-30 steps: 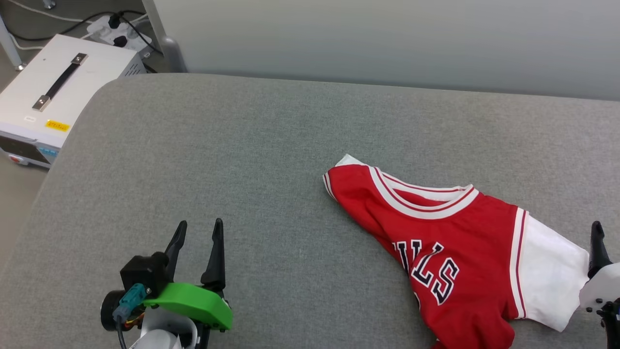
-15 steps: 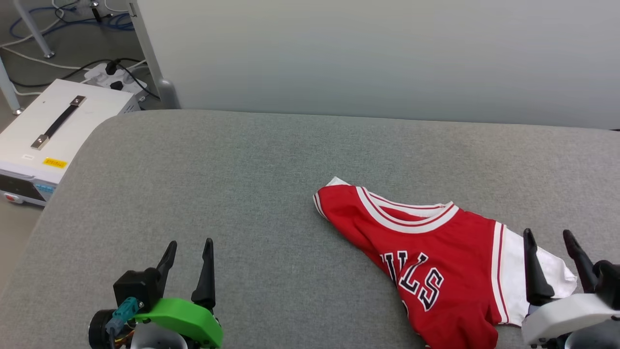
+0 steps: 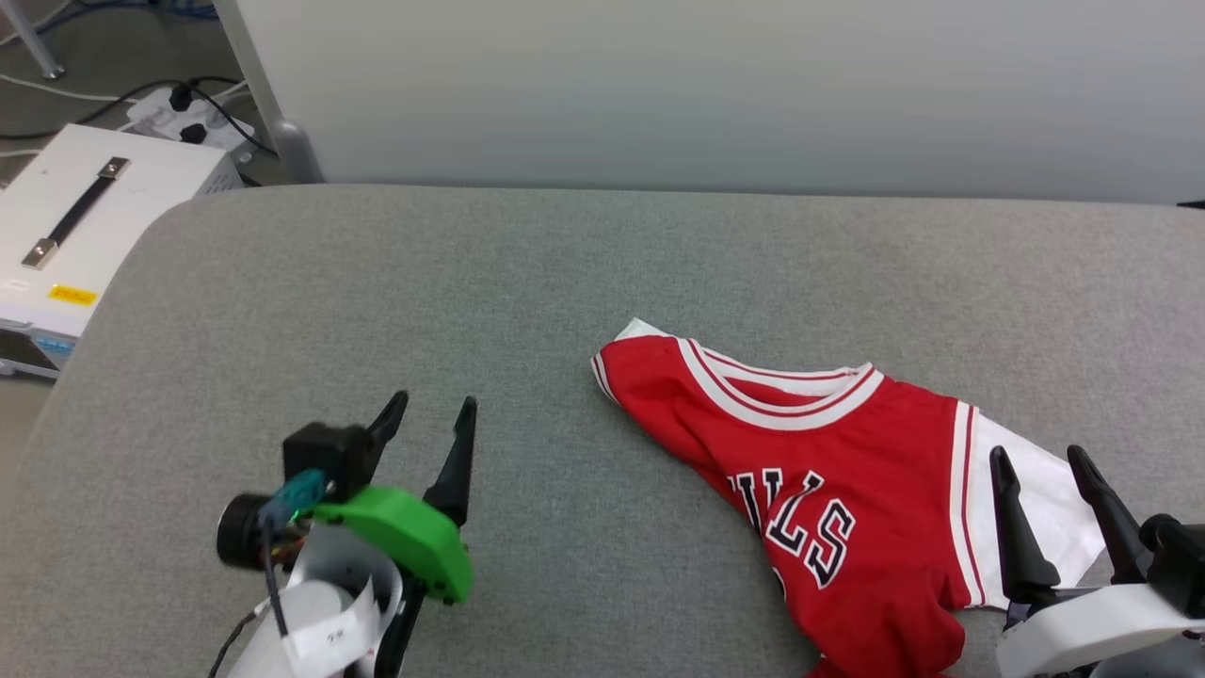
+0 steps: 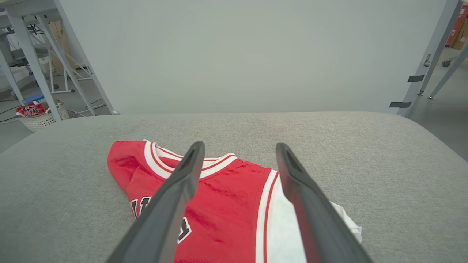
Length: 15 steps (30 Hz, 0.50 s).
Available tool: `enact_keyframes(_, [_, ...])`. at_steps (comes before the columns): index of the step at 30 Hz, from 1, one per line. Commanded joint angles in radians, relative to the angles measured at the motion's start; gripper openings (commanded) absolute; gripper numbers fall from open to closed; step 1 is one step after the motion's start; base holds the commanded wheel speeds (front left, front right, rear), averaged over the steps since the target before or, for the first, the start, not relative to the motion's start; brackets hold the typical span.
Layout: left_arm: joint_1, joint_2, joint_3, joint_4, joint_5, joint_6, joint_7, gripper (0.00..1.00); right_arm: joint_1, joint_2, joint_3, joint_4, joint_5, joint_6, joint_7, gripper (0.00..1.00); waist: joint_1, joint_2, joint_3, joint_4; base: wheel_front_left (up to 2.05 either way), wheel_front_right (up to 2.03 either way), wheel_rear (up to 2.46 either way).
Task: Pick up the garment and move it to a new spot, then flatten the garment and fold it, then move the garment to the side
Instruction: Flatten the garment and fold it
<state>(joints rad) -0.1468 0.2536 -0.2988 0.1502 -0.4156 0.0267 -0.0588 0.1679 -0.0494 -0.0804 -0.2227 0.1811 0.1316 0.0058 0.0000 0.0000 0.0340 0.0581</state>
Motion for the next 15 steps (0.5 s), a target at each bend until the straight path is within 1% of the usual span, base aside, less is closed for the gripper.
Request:
enact_keyframes(1, [-0.059, 0.002, -0.017, 0.012, 0.007, -0.018, 0.031, 1.0, -0.021, -0.001, 0.001, -0.01, 0.006, -0.001, 0.004, 1.0, 0.0, 0.0, 0.054, -0.015, 0.0, 0.0, 0.0])
enact_keyframes(5, [-0.195, -0.015, -0.07, 0.07, 0.007, -0.064, 0.137, 1.0, -0.046, -0.001, 0.01, -0.009, 0.012, -0.001, 0.01, 1.0, 0.0, 0.0, 0.107, -0.04, 0.0, 0.0, 0.0])
enact_keyframes(10, [-0.343, -0.035, -0.126, 0.171, -0.007, -0.108, 0.284, 1.0, -0.078, -0.001, 0.03, 0.0, 0.022, -0.001, 0.01, 1.0, 0.0, 0.0, 0.171, -0.094, 0.0, 0.0, 0.0])
enact_keyframes(15, [-0.452, -0.039, -0.175, 0.269, -0.02, -0.133, 0.414, 1.0, -0.099, -0.001, 0.035, 0.01, 0.037, -0.001, 0.003, 1.0, 0.0, 0.0, 0.219, -0.136, 0.0, 0.0, 0.0])
